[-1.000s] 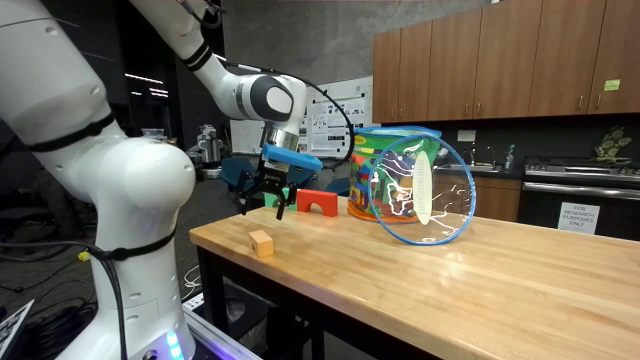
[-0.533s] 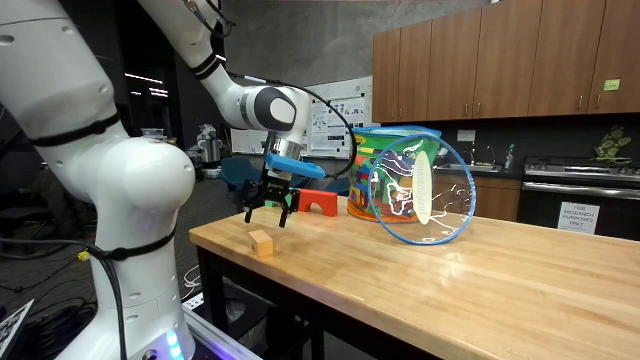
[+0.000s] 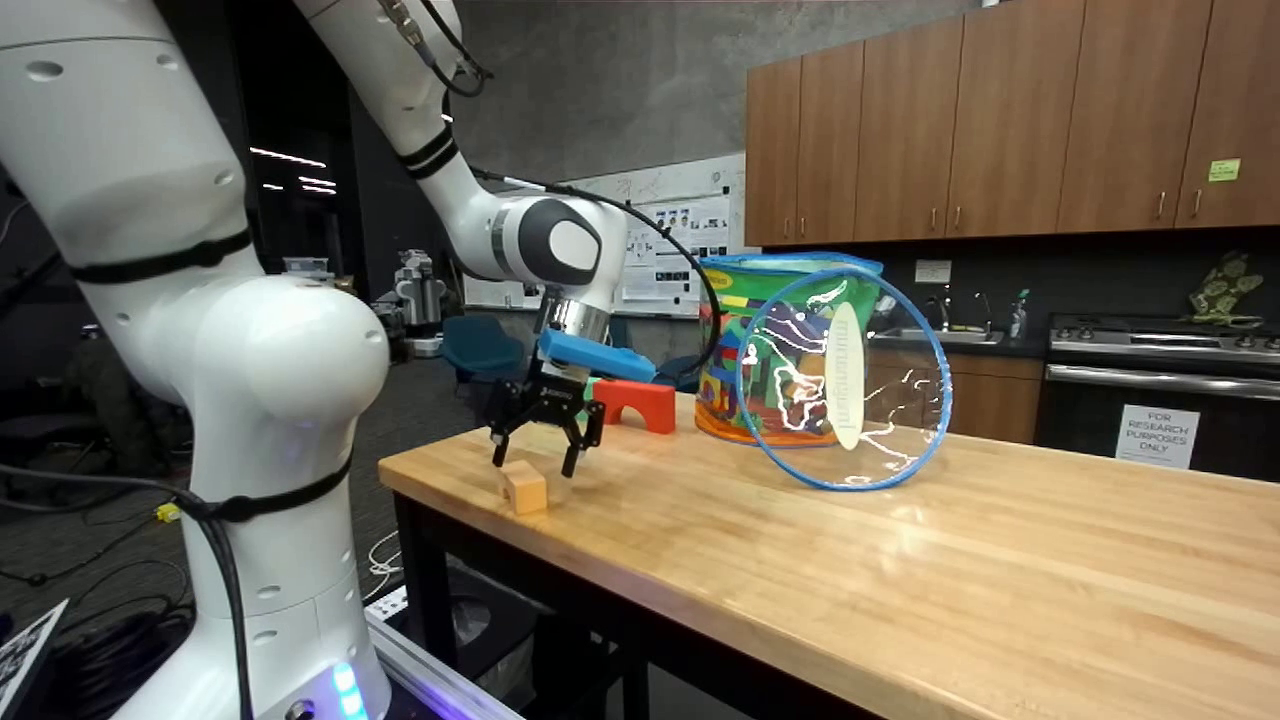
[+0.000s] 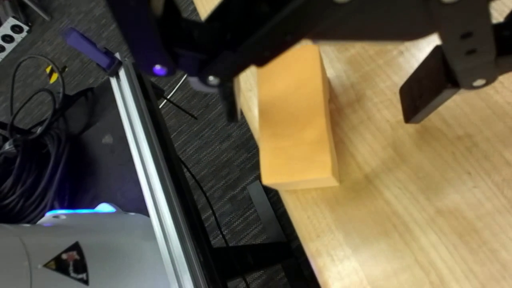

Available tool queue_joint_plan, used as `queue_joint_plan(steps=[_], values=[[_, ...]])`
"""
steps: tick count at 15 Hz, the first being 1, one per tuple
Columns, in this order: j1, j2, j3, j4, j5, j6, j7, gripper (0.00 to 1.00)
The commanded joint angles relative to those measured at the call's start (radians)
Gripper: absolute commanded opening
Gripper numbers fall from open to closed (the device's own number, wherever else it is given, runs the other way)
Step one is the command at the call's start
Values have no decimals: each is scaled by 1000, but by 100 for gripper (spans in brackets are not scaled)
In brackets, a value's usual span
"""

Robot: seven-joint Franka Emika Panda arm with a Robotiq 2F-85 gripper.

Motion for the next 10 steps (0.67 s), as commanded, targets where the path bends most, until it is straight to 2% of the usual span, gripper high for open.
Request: queue_joint_plan(steps=[1,4,5,7,10], values=[[-25,26,4,1,-8,22,-12,100],[-33,46,6,1,-9,51,-7,100],[-35,53,8,1,-10,65,-2,75],[-35,63,11,2,-7,82,3,68],[-32,59,16,3,-1,107,12,47]])
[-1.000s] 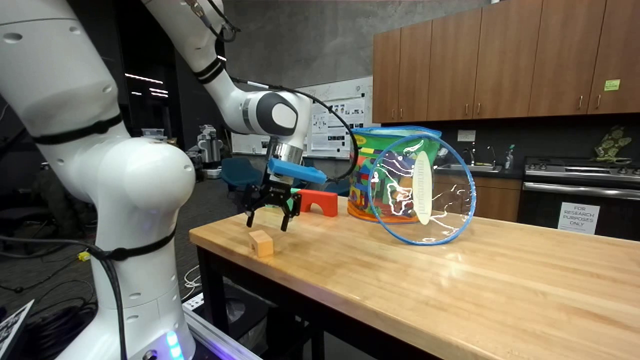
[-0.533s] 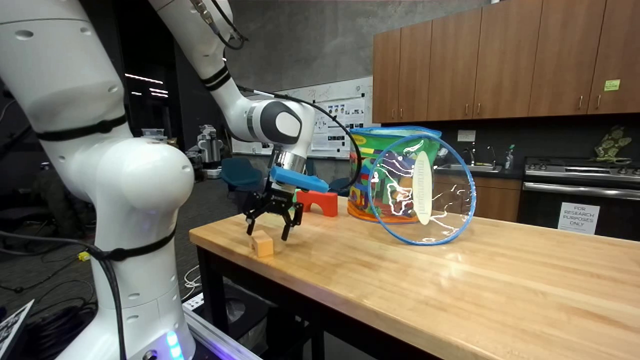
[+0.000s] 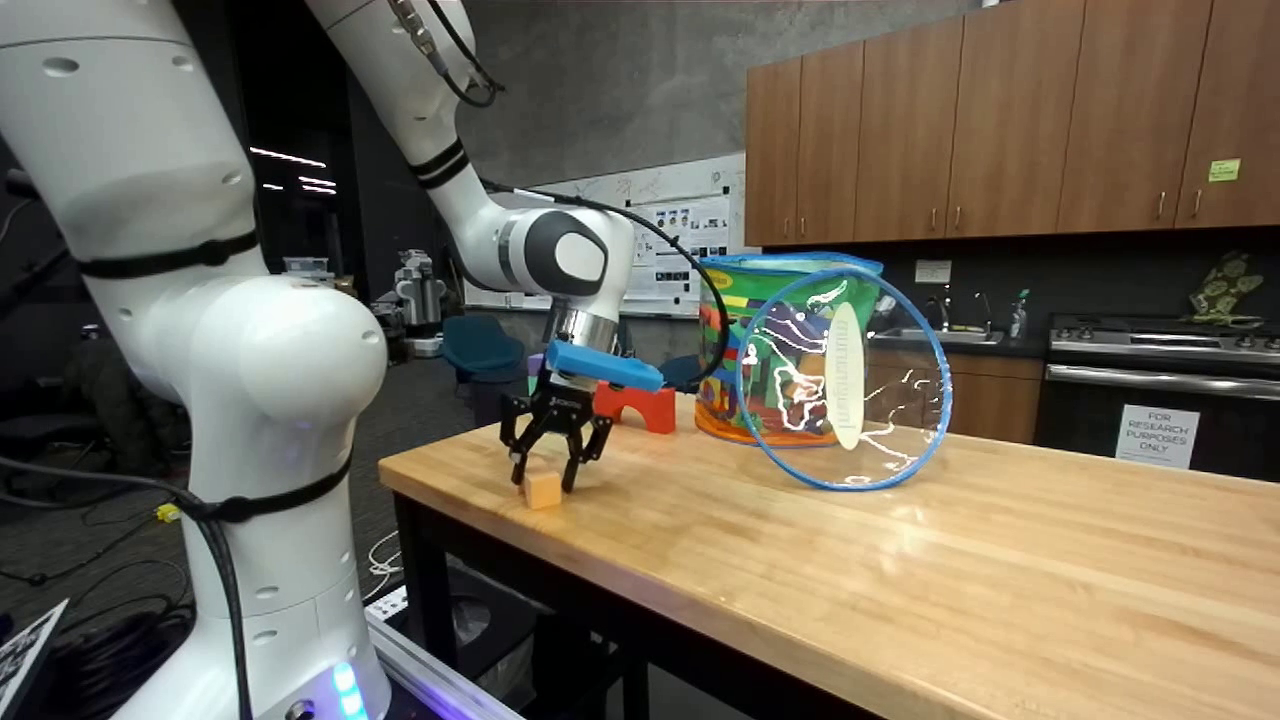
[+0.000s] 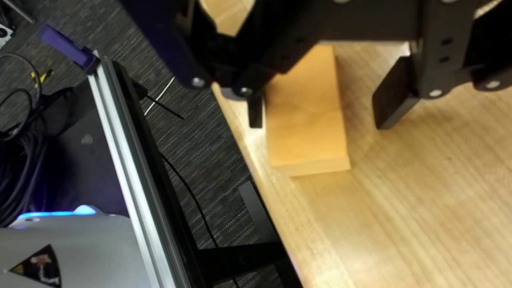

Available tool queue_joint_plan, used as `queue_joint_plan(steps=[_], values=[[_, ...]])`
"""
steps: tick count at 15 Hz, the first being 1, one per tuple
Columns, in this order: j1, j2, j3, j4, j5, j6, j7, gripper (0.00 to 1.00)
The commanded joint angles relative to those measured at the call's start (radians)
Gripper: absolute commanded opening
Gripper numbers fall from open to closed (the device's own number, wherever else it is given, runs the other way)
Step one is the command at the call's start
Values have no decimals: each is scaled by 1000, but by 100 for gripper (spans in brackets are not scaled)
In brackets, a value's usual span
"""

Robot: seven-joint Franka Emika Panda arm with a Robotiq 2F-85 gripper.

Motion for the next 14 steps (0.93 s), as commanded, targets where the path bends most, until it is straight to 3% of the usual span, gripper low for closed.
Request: queue_joint_plan(steps=[1,3,4,14], values=[[-8,8,17,1,1,50,12,37],[-3,-3,23,3,3,60,13,19],[1,-14,28,3,6,62,12,17],[72,-220,76,-14,14,80,4,17]])
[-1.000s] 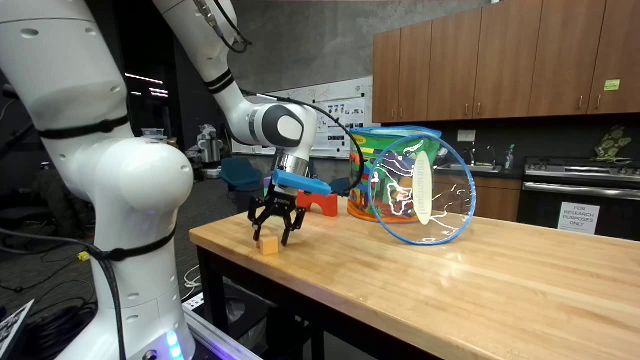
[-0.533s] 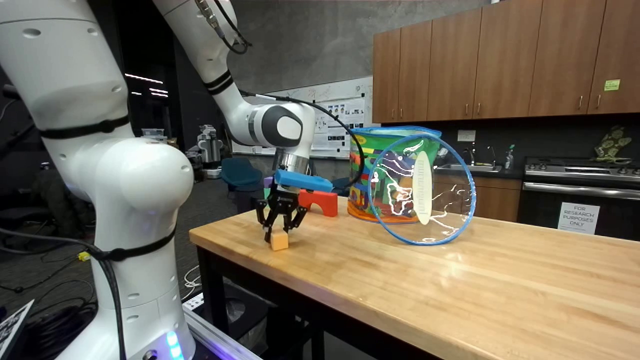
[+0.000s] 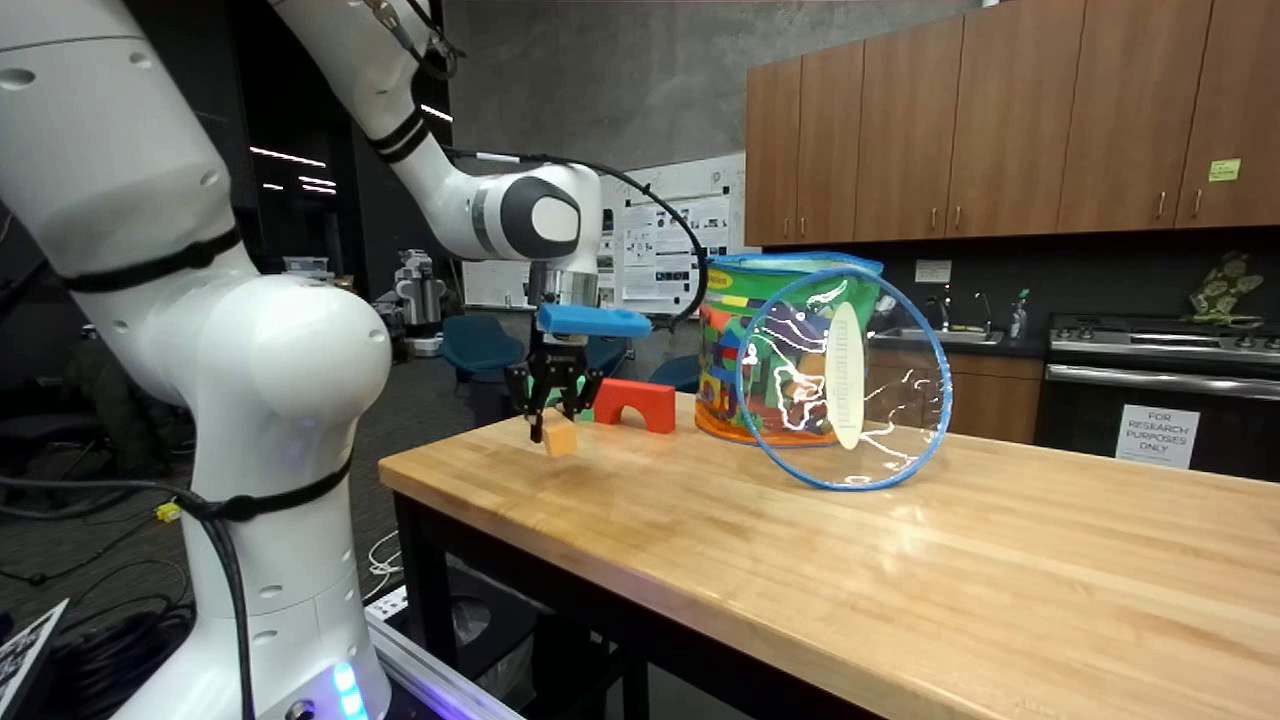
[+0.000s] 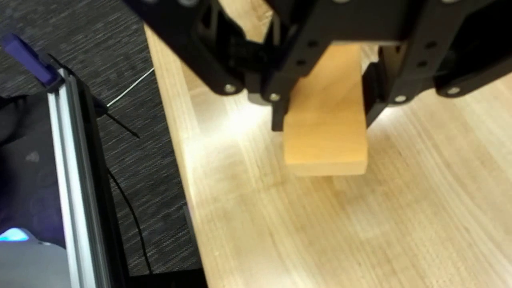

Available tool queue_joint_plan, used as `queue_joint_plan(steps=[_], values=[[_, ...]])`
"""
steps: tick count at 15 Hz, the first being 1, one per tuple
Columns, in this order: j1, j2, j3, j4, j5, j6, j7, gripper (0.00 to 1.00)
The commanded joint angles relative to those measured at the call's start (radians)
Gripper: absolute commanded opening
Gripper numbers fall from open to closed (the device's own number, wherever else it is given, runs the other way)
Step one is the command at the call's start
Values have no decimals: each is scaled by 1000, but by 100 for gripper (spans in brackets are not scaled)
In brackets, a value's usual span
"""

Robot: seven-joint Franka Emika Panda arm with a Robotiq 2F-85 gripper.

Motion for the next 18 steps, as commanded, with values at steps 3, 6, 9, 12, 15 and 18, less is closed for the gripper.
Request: queue_joint_plan(steps=[3,6,9,12,15,18], values=[[52,-95,10,16,9,-1,-10,17],[72,-77,5,61,2,4,-33,17],[90,-39,3,125,1,-1,-79,17],[100,2,9,193,-4,-12,-126,17],[110,50,29,253,-1,-31,-148,17],[119,118,66,318,-3,-37,-140,17]])
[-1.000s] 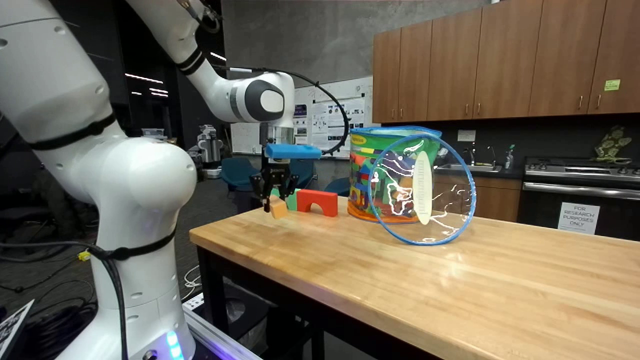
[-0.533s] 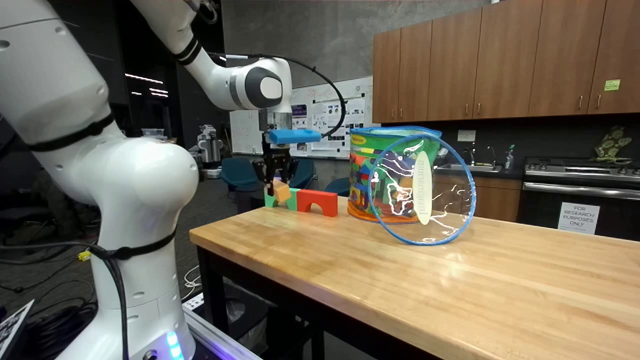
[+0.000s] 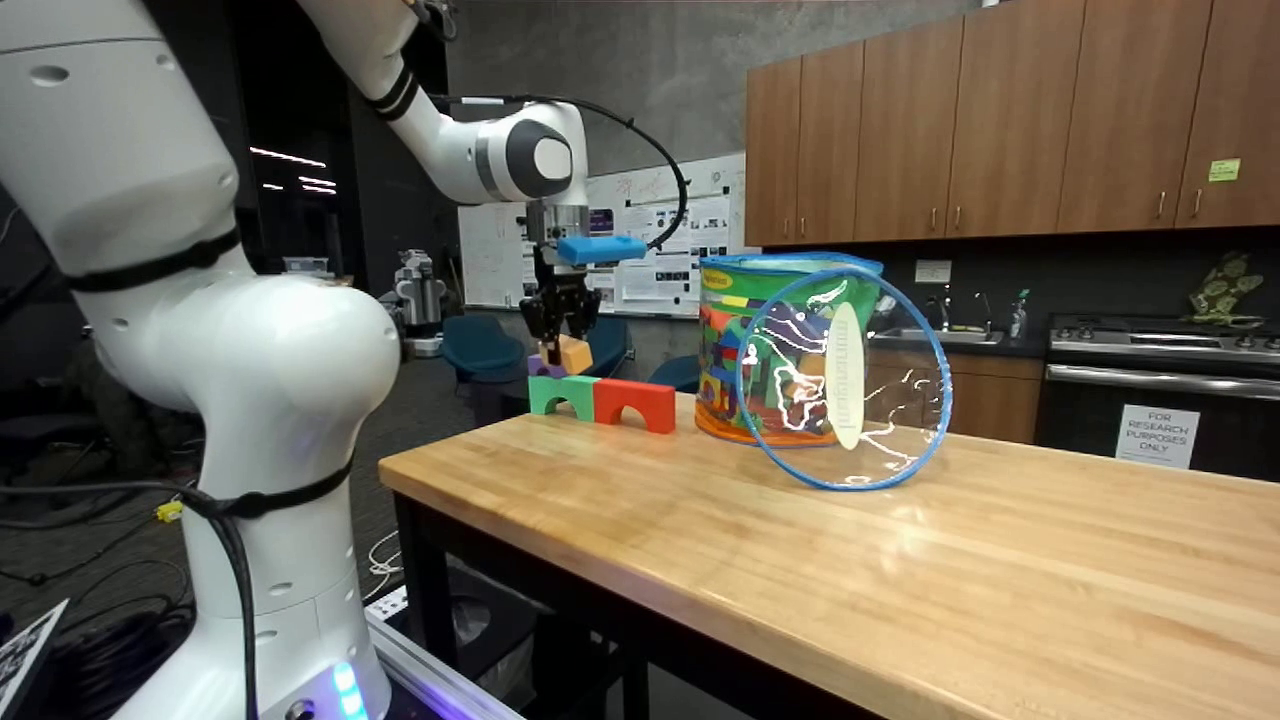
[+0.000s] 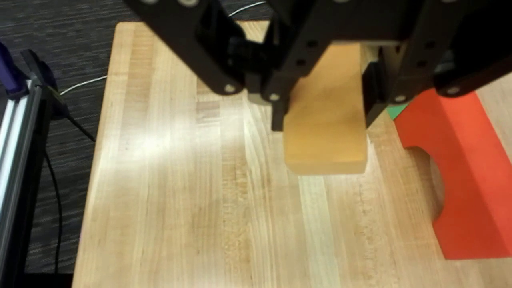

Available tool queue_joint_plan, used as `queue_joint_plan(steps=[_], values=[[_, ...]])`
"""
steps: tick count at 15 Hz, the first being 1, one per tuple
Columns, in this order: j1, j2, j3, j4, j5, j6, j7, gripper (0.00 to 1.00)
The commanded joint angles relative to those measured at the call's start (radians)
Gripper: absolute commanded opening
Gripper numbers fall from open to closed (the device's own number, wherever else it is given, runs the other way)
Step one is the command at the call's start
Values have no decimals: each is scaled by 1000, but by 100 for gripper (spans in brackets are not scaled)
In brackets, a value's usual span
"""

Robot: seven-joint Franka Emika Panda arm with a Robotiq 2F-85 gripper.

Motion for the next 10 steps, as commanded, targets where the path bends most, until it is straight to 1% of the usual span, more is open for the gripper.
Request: queue_joint_plan(steps=[1,3,6,10], values=[[15,107,45,110,-5,-31,0,17],[16,156,71,161,-11,-38,2,17],[7,237,106,248,-34,-88,-5,17],[-16,339,123,352,-102,-181,-14,17]])
